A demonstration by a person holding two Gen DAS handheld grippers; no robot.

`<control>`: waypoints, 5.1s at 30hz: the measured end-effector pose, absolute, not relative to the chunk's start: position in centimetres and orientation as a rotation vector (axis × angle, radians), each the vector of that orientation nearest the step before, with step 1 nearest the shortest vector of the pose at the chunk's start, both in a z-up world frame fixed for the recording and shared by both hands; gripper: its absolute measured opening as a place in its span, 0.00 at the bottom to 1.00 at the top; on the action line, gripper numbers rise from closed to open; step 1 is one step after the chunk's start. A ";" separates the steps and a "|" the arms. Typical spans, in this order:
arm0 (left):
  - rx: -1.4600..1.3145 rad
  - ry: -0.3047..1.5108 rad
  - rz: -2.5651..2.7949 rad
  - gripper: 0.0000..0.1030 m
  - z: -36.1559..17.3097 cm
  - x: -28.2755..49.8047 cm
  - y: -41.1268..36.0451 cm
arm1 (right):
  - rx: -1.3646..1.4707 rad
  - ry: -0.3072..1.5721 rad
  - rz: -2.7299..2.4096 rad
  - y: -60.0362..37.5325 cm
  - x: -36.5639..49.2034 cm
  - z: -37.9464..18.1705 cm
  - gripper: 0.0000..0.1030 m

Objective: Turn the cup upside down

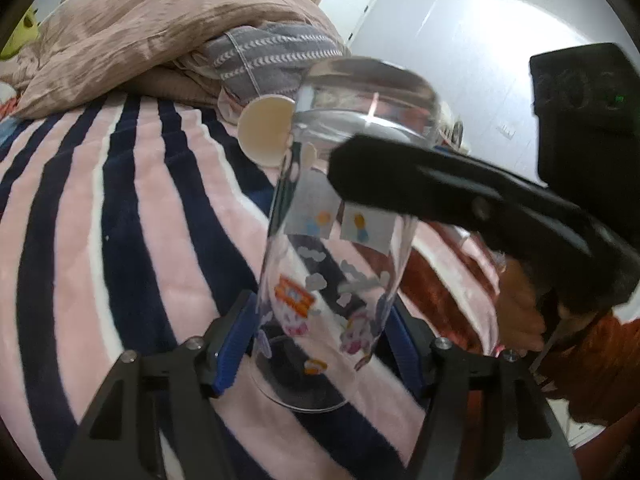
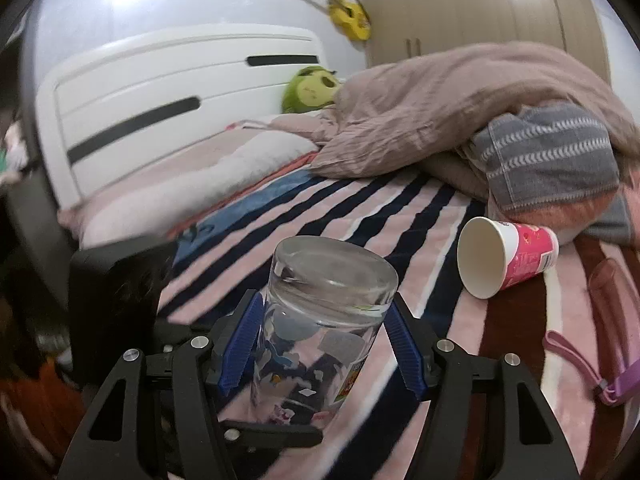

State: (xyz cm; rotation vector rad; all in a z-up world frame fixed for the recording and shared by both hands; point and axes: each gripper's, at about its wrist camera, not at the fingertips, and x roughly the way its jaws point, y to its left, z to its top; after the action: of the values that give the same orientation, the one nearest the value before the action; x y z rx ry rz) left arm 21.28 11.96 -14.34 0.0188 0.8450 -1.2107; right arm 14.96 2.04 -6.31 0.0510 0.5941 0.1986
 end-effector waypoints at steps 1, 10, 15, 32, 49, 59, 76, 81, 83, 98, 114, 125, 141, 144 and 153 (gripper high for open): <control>0.039 0.838 -1.206 0.60 -14.4 20.8 12.1 | 0.032 0.588 0.203 2.4 14.4 -6.5 0.57; 0.113 0.797 -1.147 0.61 -14.5 17.9 13.4 | -0.075 0.546 0.276 5.6 10.0 -7.0 0.53; 0.151 0.773 -1.127 0.62 -14.3 17.4 13.3 | -0.136 0.531 0.250 7.0 8.3 -7.1 0.53; 0.115 0.772 -1.161 0.81 -13.5 17.3 13.3 | -0.144 0.566 0.244 6.8 8.6 -7.0 0.59; 0.079 0.696 -1.077 0.95 -9.9 16.7 16.1 | -0.025 0.493 0.247 5.1 6.8 -4.1 0.82; 0.021 0.642 -0.833 0.99 -3.9 14.3 20.2 | 0.060 0.404 0.091 3.4 2.6 -0.2 1.00; 0.033 0.681 -0.694 0.99 -2.0 12.0 21.4 | 0.120 0.455 0.018 3.5 -1.4 0.2 1.00; 0.037 0.680 -0.693 0.99 -2.0 12.0 21.4 | 0.118 0.457 0.023 3.6 -1.6 0.1 1.00; 0.038 0.680 -0.692 0.99 -1.9 12.0 21.5 | 0.119 0.460 0.025 3.6 -1.6 0.0 1.00; 0.040 0.687 -0.690 0.99 -1.9 11.8 21.4 | 0.124 0.470 0.032 3.8 -1.6 0.1 1.00; 0.046 0.686 -0.695 0.99 -1.8 11.5 21.3 | 0.115 0.465 0.040 4.0 -1.7 0.4 1.00; 0.048 0.687 -0.699 0.99 -1.7 11.4 21.4 | 0.114 0.470 0.042 4.2 -1.7 0.2 1.00; 0.047 0.688 -0.699 0.99 -1.7 11.2 21.3 | 0.115 0.471 0.044 4.2 -1.6 0.2 1.00; 0.047 0.687 -0.699 0.99 -1.7 11.2 21.3 | 0.113 0.473 0.046 4.2 -1.6 0.1 1.00; 0.048 0.687 -0.699 0.99 -1.6 11.1 21.2 | 0.112 0.475 0.048 4.2 -1.6 0.0 1.00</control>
State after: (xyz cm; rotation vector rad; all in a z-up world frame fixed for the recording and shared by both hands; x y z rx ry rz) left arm 11.12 21.22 -1.61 0.0477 0.6870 -0.6989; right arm -1.63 4.18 -0.03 0.1119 0.4753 0.0481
